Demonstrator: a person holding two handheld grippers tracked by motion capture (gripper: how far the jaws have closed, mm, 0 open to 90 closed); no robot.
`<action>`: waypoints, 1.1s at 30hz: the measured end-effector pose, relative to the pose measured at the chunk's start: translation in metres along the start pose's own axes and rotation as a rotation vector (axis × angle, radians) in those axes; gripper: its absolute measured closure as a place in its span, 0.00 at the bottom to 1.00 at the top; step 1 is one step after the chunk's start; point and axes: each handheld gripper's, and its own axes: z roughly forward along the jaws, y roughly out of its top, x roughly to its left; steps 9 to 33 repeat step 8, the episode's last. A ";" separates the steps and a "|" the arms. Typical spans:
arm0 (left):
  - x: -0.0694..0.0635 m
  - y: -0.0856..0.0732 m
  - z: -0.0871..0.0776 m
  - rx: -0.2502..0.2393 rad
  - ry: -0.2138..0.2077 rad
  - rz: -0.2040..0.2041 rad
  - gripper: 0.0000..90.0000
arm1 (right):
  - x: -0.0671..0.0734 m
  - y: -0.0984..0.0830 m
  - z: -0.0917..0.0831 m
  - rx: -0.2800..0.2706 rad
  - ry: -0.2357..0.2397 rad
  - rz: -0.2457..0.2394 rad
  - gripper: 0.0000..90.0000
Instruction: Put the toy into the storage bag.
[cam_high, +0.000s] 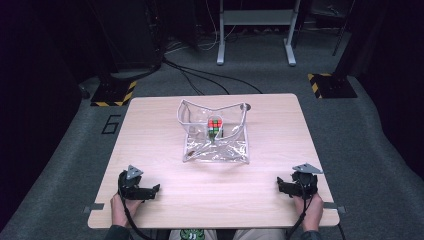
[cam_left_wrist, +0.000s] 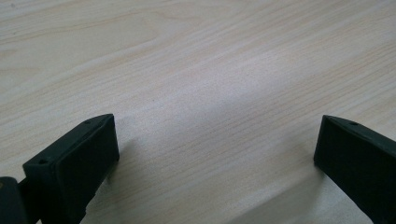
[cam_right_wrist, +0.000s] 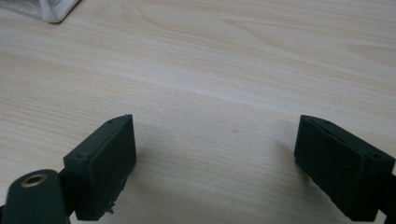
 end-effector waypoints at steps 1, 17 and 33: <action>0.000 0.000 0.000 0.000 -0.001 0.001 0.00 | 0.000 0.000 0.000 0.000 0.000 0.000 0.13; 0.001 0.001 0.001 -0.001 0.005 -0.006 0.00 | 0.000 0.000 0.001 0.001 -0.004 0.002 0.13; 0.001 0.001 0.001 -0.001 0.005 -0.006 0.00 | 0.000 0.000 0.001 0.001 -0.004 0.002 0.13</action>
